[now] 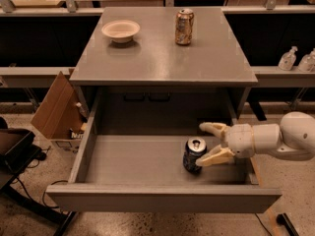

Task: Pick pepsi can from top drawer and place on counter

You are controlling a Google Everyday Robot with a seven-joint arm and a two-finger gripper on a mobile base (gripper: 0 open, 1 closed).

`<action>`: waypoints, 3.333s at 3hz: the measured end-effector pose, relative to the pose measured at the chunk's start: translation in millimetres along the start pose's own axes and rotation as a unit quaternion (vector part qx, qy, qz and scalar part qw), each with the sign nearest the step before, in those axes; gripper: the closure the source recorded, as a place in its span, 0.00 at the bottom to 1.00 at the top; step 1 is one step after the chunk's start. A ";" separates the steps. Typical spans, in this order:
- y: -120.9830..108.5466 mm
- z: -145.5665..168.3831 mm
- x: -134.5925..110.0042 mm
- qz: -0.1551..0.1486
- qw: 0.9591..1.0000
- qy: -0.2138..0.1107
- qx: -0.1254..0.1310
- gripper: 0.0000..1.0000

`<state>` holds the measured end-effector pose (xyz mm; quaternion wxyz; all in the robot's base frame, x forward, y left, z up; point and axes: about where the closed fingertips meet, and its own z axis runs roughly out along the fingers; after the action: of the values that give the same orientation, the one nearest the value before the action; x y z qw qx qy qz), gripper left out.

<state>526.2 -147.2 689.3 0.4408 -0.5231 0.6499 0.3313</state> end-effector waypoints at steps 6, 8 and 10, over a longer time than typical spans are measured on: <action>-107.7 -30.7 -299.9 0.026 0.969 0.036 0.245 1.00; -193.5 -75.1 -278.0 0.095 0.915 0.066 0.386 1.00; -199.2 -104.4 -138.0 0.208 0.873 0.013 0.440 0.98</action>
Offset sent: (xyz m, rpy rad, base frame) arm -0.0001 0.0276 -0.0486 -0.0044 0.0937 0.0376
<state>705.0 -233.3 863.2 0.5381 -0.1316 0.8279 0.0882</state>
